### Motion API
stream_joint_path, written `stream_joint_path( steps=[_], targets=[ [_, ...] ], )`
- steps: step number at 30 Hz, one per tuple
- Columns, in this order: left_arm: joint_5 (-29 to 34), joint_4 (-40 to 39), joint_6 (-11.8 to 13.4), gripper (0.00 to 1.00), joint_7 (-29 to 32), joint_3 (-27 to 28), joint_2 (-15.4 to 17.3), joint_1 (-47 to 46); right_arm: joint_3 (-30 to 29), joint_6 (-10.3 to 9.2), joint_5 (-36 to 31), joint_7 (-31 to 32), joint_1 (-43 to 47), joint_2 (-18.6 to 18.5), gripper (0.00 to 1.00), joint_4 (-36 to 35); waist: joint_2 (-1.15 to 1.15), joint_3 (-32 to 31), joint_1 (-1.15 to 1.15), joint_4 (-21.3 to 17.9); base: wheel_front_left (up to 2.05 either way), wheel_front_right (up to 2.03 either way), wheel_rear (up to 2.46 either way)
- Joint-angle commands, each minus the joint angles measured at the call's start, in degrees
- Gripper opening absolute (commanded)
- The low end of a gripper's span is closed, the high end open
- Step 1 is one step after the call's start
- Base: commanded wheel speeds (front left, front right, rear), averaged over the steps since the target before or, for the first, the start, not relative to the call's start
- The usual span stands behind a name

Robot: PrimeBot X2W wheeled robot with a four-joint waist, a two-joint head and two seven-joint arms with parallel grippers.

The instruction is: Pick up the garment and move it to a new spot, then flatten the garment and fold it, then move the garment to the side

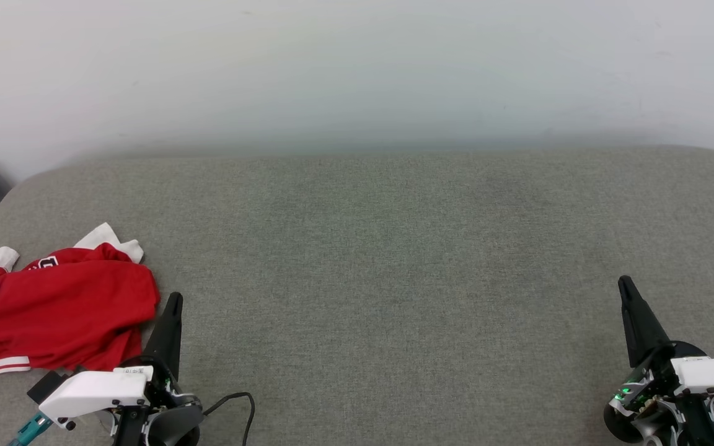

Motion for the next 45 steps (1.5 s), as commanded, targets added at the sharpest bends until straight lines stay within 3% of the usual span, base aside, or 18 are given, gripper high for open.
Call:
stream_joint_path(
  steps=[1,45],
  targets=[
    [0.0,0.0,-0.2,0.00,0.1,0.0,-0.1,-0.5,0.0,0.00,0.2,0.0,-0.6,0.2,0.00,0.0,0.00,0.0,0.00,0.0,0.00,0.00,0.00],
    [0.0,0.0,-0.2,0.00,0.1,0.0,-0.1,-0.5,0.0,0.00,0.2,0.0,-0.6,0.2,0.00,0.0,0.00,0.0,0.00,0.0,0.00,0.00,0.00]
  ],
)
